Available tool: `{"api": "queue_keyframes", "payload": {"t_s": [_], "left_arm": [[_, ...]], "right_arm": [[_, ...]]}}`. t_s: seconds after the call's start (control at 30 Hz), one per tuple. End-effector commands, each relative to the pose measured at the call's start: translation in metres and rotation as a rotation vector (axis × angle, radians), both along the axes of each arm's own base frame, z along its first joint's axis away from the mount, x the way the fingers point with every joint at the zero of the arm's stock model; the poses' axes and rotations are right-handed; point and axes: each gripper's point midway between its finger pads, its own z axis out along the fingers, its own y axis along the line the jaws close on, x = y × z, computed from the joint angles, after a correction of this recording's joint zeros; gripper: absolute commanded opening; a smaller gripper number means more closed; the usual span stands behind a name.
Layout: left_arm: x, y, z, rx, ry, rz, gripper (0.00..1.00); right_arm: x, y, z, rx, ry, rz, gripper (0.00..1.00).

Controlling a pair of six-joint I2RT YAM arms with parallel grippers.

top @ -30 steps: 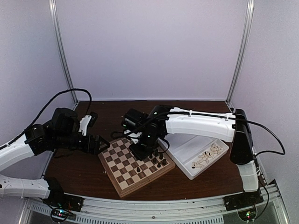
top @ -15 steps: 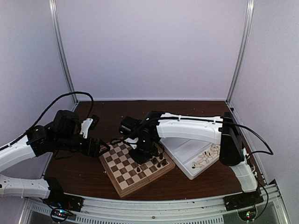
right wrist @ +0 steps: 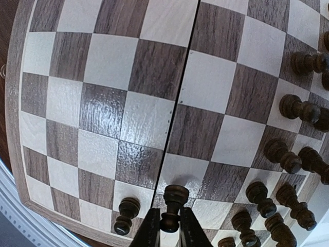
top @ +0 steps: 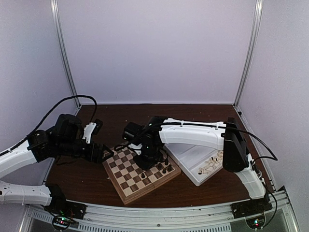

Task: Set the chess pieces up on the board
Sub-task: Place the chess piece on the chessboard.

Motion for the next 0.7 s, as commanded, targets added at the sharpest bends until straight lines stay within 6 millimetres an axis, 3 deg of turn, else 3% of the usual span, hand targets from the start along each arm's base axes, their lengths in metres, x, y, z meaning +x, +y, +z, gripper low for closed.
{"api": "queue_keyframes", "payload": {"t_s": [0.0, 0.23, 0.37, 0.6, 0.67], "left_arm": [[0.001, 0.002, -0.003, 0.017, -0.011, -0.008, 0.78], [0.001, 0.002, -0.002, 0.022, -0.014, -0.013, 0.78], [0.000, 0.002, -0.002, 0.024, -0.015, -0.016, 0.78], [0.001, -0.002, -0.009, 0.047, 0.007, -0.034, 0.65], [0.001, -0.006, -0.012, 0.054, 0.023, -0.043, 0.64]], "right_arm": [[0.011, 0.000, 0.002, -0.010, -0.029, -0.009, 0.16], [0.014, 0.002, 0.009, 0.005, -0.049, -0.008, 0.28], [0.020, 0.003, 0.022, 0.028, -0.091, -0.021, 0.29], [0.027, 0.008, 0.093, 0.247, -0.231, -0.015, 0.31], [0.032, 0.001, 0.114, 0.299, -0.303, -0.036, 0.31]]}}
